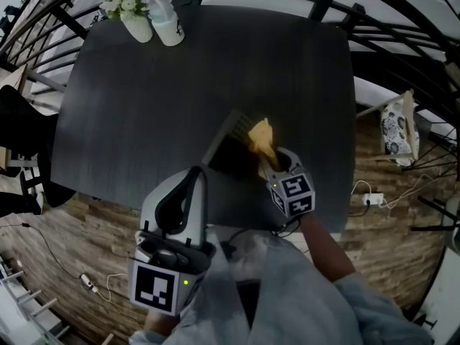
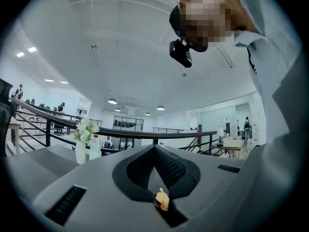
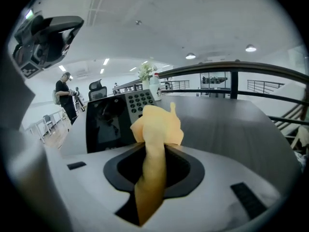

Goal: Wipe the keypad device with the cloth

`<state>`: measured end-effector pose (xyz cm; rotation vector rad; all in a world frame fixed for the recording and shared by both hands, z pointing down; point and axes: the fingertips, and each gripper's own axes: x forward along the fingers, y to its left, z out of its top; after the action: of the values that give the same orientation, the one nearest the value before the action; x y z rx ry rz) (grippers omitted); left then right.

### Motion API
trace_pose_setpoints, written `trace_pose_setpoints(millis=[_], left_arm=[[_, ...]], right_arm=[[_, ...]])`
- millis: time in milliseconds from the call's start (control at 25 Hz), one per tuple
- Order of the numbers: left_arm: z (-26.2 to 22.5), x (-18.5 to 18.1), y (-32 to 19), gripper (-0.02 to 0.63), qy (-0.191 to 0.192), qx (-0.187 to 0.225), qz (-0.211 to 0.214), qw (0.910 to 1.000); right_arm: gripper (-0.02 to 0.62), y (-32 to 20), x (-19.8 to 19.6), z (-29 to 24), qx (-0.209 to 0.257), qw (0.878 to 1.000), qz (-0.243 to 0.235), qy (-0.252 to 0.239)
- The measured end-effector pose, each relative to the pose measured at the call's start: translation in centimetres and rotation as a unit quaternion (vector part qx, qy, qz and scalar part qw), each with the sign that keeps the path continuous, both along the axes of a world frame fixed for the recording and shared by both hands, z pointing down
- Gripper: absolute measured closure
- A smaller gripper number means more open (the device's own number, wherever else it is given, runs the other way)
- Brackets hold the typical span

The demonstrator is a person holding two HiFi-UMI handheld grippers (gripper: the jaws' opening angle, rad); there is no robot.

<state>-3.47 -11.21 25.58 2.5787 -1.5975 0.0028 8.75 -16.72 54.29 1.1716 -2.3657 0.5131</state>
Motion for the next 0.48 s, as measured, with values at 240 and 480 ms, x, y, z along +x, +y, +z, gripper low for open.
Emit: trace_pose_setpoints(millis=[240,480], left_arm=[[0.2,0.3,-0.1,0.592,0.000,-0.001,0.000,1.0000],[0.2,0.4,-0.3,0.593,0.000,-0.002,-0.001,1.0000]], right_arm=[[0.495,-1.5,1.3,0.7,-0.021,1.000,0.016,-0.012],[0.495,-2.8,2.1,1.0,-0.055,0.997,0.041,-0.046]])
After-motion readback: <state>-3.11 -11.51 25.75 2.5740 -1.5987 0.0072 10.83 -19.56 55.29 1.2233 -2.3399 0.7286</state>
